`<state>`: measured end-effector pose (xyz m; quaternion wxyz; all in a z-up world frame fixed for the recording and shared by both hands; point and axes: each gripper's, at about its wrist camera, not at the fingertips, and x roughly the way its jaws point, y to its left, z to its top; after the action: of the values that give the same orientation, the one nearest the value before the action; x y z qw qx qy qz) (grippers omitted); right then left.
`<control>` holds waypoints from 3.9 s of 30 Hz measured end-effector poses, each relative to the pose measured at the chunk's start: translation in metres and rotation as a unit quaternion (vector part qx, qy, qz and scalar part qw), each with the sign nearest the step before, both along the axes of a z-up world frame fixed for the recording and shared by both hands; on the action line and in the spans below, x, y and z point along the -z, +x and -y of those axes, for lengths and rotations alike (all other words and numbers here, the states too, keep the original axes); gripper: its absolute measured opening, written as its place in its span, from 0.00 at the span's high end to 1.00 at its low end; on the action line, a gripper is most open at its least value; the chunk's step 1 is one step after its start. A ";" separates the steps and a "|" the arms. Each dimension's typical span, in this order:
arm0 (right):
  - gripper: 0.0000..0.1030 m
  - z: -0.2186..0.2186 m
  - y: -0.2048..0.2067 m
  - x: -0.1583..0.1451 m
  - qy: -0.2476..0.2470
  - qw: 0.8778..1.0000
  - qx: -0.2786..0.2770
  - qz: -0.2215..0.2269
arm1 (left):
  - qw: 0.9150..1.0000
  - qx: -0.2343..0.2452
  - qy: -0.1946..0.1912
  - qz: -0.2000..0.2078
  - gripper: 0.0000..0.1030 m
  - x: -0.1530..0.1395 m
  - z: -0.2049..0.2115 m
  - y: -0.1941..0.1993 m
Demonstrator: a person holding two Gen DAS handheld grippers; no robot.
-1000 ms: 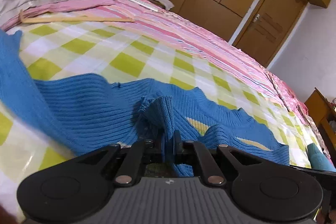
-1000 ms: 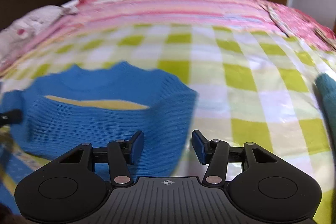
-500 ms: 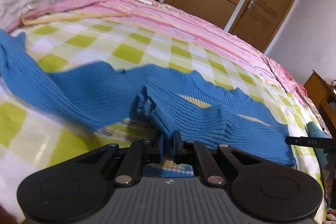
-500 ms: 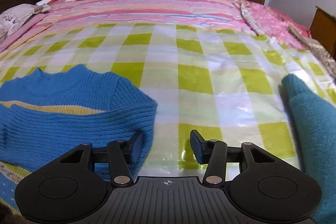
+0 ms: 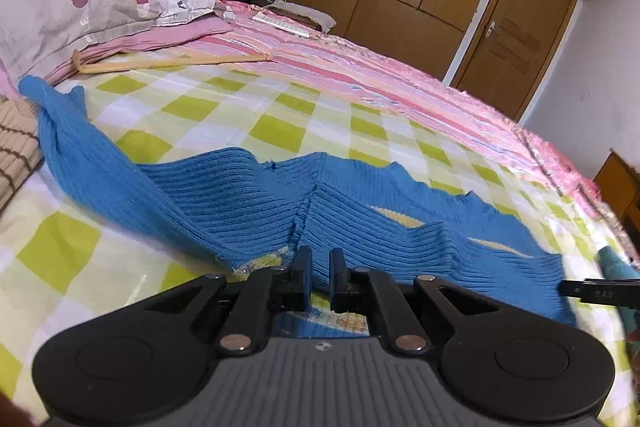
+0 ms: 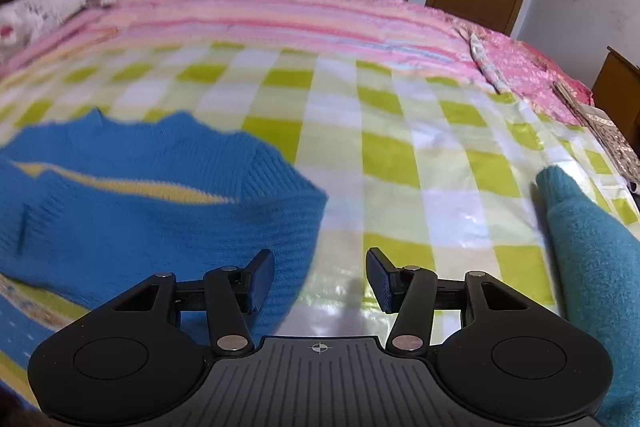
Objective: Fold small clothes
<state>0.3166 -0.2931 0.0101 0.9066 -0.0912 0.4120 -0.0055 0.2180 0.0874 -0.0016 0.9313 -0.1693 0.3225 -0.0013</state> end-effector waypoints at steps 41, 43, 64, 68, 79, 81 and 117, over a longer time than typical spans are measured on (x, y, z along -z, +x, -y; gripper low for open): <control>0.39 -0.136 -0.044 -0.026 0.118 0.977 -0.179 -0.003 | 0.959 -0.274 -0.027 -0.065 0.68 -0.013 -0.207 0.075; 0.39 -0.136 -0.044 -0.026 0.118 0.977 -0.179 -0.003 | 0.957 -0.279 -0.023 -0.072 0.68 -0.013 -0.209 0.077; 0.39 -0.127 -0.053 -0.041 0.169 0.972 -0.164 0.003 | 0.995 0.016 -0.083 0.058 0.88 -0.059 -0.094 0.027; 0.39 -0.120 -0.049 -0.038 0.213 0.966 -0.143 -0.014 | 0.994 0.090 -0.062 0.027 0.88 -0.029 -0.037 0.003; 0.31 -0.132 -0.032 -0.014 0.345 0.929 -0.094 -0.093 | 0.992 0.120 -0.040 0.013 0.88 0.009 -0.012 -0.018; 0.31 -0.146 -0.030 -0.014 0.349 0.927 -0.097 -0.101 | 0.991 0.126 -0.046 0.016 0.88 0.009 -0.013 -0.021; 0.90 -0.028 -0.028 -0.049 0.286 0.958 0.024 0.022 | 0.985 0.151 -0.062 0.048 0.65 0.000 -0.018 -0.034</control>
<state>0.2881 -0.2646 0.0586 0.9033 0.1821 0.3781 0.0891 0.1837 0.1057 -0.0017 0.9226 -0.1755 0.2983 -0.1705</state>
